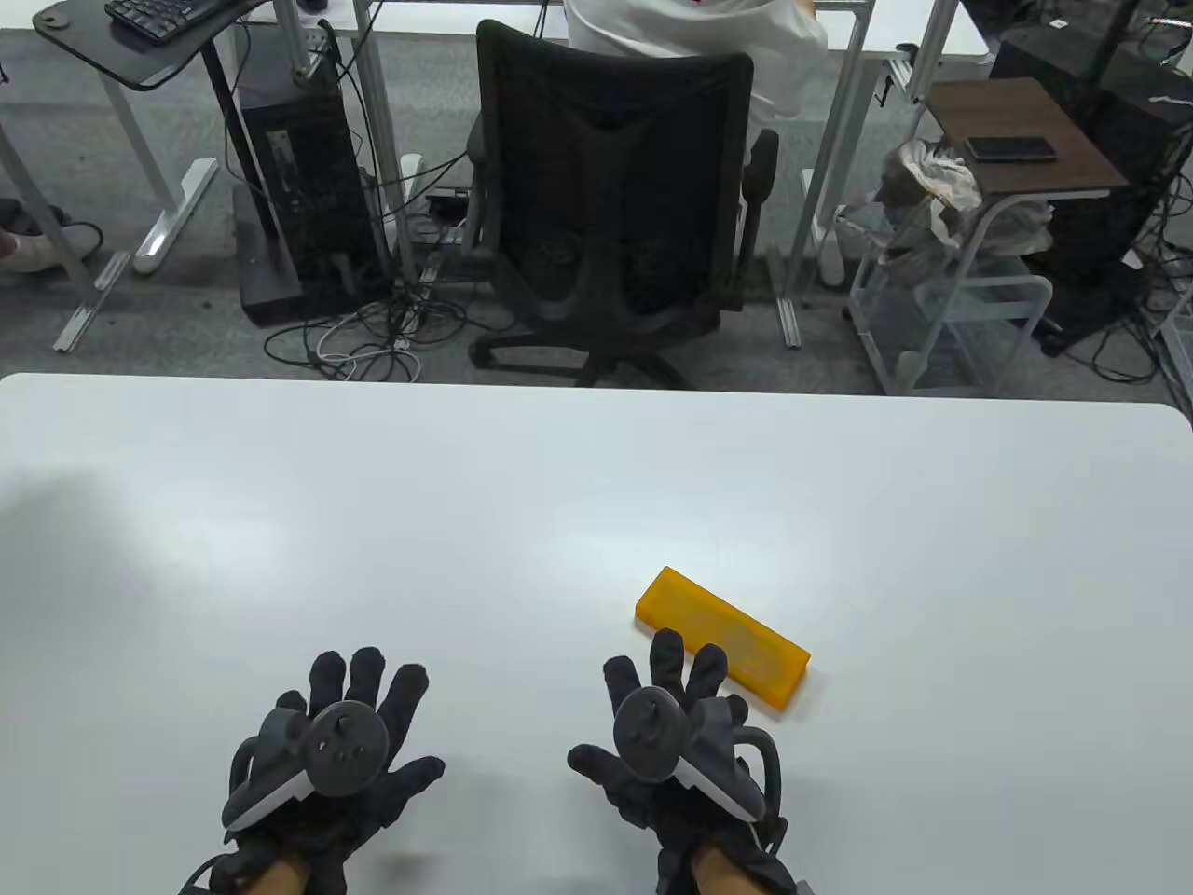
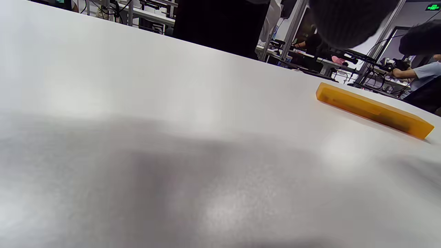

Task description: Cap pen on the opposite end

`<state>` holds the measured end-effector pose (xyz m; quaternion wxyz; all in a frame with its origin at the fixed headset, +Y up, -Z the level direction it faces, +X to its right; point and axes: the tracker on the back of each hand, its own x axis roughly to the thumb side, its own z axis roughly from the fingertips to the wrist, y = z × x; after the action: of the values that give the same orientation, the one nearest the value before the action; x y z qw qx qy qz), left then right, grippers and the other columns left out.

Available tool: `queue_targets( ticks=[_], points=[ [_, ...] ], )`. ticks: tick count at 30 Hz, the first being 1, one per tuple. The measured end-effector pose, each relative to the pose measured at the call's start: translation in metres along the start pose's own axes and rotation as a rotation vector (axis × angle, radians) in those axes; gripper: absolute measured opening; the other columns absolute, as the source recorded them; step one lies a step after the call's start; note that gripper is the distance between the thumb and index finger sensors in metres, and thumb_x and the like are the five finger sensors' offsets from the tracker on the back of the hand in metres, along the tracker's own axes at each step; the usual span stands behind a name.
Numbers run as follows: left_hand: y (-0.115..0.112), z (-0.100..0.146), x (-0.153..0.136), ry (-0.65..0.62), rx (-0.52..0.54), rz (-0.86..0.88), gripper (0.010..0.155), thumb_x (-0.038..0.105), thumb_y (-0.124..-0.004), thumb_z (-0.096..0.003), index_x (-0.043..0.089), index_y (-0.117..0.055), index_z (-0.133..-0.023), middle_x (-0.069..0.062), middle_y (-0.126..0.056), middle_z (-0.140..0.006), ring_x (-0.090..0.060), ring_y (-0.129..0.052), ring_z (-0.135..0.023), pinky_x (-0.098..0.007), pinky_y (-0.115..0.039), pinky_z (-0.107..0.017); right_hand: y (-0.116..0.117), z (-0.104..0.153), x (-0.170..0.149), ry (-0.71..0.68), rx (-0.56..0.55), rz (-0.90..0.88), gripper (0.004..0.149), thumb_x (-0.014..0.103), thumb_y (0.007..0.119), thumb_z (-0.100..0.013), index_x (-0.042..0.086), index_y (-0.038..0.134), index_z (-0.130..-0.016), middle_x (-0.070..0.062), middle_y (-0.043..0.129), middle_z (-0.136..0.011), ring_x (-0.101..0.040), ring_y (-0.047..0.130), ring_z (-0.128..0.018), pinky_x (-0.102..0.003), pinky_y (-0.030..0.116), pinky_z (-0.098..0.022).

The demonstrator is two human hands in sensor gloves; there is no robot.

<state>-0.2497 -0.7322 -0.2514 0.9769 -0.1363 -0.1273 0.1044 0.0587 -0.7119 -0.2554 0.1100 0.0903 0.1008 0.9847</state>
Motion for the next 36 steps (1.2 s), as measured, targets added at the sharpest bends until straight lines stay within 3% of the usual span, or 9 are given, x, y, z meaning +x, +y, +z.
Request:
queue_targets(
  ticks=[3, 7, 22, 25, 29, 32, 36],
  points=[
    [-0.005, -0.005, -0.002, 0.02, -0.029, 0.006, 0.088, 0.059, -0.07, -0.0535, 0.023, -0.022, -0.118, -0.025, -0.007, -0.122, -0.056, 0.003, -0.107, -0.083, -0.012, -0.065, 0.002, -0.001, -0.004, -0.003, 0.02, -0.054, 0.085, 0.063, 0.059, -0.04, 0.025, 0.037, -0.114, -0.021, 0.005, -0.115, -0.061, 0.005, -0.095, -0.083, 0.033, -0.06],
    [-0.005, -0.005, 0.001, 0.016, -0.033, -0.017, 0.088, 0.059, -0.07, -0.0536, 0.023, -0.023, -0.118, -0.025, -0.008, -0.122, -0.056, 0.001, -0.107, -0.082, -0.012, -0.065, 0.01, -0.004, -0.003, 0.0, 0.076, 0.004, 0.083, 0.061, 0.063, -0.04, 0.026, 0.041, -0.113, -0.02, 0.01, -0.116, -0.06, 0.008, -0.097, -0.081, 0.034, -0.061],
    [-0.005, -0.002, 0.005, 0.009, -0.024, 0.004, 0.087, 0.058, -0.07, -0.0537, 0.023, -0.024, -0.118, -0.025, -0.012, -0.123, -0.056, -0.005, -0.109, -0.082, -0.015, -0.065, 0.014, -0.007, -0.004, 0.011, 0.113, -0.006, 0.081, 0.059, 0.066, -0.041, 0.026, 0.045, -0.112, -0.02, 0.016, -0.117, -0.059, 0.012, -0.098, -0.081, 0.037, -0.062],
    [-0.003, -0.003, 0.003, 0.011, -0.01, 0.032, 0.086, 0.058, -0.07, -0.0536, 0.022, -0.026, -0.118, -0.026, -0.017, -0.124, -0.056, -0.009, -0.11, -0.082, -0.016, -0.066, 0.009, -0.018, -0.014, 0.103, 0.119, 0.07, 0.085, 0.061, 0.069, -0.039, 0.028, 0.043, -0.112, -0.018, 0.02, -0.118, -0.059, 0.019, -0.101, -0.08, 0.041, -0.064],
    [-0.004, -0.003, 0.002, 0.015, -0.023, 0.032, 0.086, 0.058, -0.07, -0.0538, 0.022, -0.026, -0.118, -0.026, -0.019, -0.124, -0.057, -0.011, -0.111, -0.083, -0.016, -0.065, -0.005, -0.044, -0.05, 0.358, -0.022, -0.004, 0.087, 0.059, 0.073, -0.037, 0.032, 0.038, -0.112, -0.013, 0.021, -0.12, -0.051, 0.018, -0.106, -0.076, 0.034, -0.07],
    [-0.004, -0.004, 0.003, 0.009, -0.028, 0.041, 0.086, 0.058, -0.07, -0.0537, 0.022, -0.026, -0.118, -0.026, -0.021, -0.124, -0.057, -0.012, -0.111, -0.083, -0.016, -0.065, -0.003, -0.059, -0.077, 0.545, 0.042, -0.052, 0.089, 0.057, 0.075, -0.037, 0.036, 0.031, -0.111, -0.008, 0.012, -0.12, -0.046, 0.008, -0.107, -0.074, 0.025, -0.073],
    [-0.003, -0.006, 0.003, 0.002, -0.03, 0.055, 0.085, 0.057, -0.07, -0.0538, 0.022, -0.027, -0.118, -0.026, -0.023, -0.124, -0.057, -0.014, -0.111, -0.083, -0.016, -0.065, 0.008, -0.072, -0.099, 0.629, 0.06, -0.034, 0.092, 0.057, 0.076, -0.037, 0.039, 0.024, -0.11, -0.004, 0.01, -0.119, -0.043, 0.009, -0.108, -0.07, 0.026, -0.076]
  ],
)
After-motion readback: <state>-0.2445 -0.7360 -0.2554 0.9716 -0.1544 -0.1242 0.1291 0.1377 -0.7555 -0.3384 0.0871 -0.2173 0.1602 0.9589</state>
